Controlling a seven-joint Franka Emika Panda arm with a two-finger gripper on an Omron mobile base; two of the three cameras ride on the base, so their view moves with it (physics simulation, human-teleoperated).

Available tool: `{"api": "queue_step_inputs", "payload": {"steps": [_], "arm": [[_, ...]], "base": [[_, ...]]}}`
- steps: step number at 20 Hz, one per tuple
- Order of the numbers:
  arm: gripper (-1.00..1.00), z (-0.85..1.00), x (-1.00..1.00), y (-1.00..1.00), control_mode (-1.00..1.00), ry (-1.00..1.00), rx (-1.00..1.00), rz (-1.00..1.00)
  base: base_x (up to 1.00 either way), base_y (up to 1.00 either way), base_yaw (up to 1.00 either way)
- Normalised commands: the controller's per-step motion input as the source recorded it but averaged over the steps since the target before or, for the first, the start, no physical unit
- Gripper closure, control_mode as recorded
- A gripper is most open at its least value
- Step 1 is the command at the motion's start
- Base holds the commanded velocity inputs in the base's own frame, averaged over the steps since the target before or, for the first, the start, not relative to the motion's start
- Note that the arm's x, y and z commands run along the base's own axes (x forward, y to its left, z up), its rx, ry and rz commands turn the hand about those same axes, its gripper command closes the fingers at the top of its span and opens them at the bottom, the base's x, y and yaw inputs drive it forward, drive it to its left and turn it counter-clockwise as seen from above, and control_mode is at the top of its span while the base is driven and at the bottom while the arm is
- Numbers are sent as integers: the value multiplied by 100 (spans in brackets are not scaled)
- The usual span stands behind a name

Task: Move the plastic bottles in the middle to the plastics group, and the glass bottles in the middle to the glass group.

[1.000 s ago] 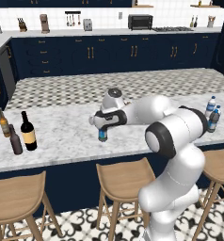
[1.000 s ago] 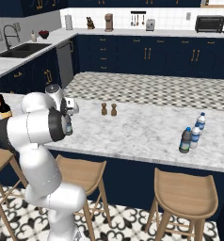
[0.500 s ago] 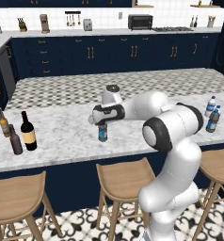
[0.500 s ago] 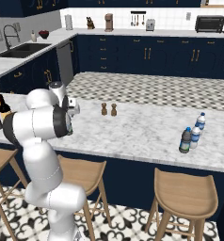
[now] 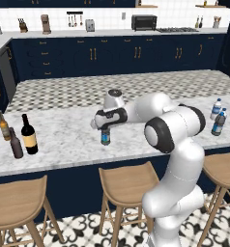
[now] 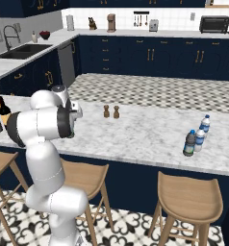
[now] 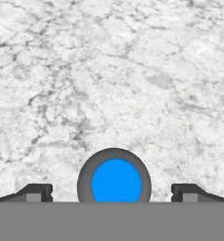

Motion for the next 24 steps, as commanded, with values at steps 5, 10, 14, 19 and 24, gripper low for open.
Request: {"api": "queue_step_inputs", "payload": {"steps": [5,10,14,19,24], "arm": [[-100,-2,1,0,-100,-5,0,-1],[100,0,0,0,-100,0,0,0],[100,0,0,0,-100,0,0,0],[100,9,0,-8,-100,0,-3,-2],[100,52,0,-52,-100,1,0,-10]], "base": [[0,0,0],[0,0,0],[0,0,0],[0,0,0],[0,0,0]]}}
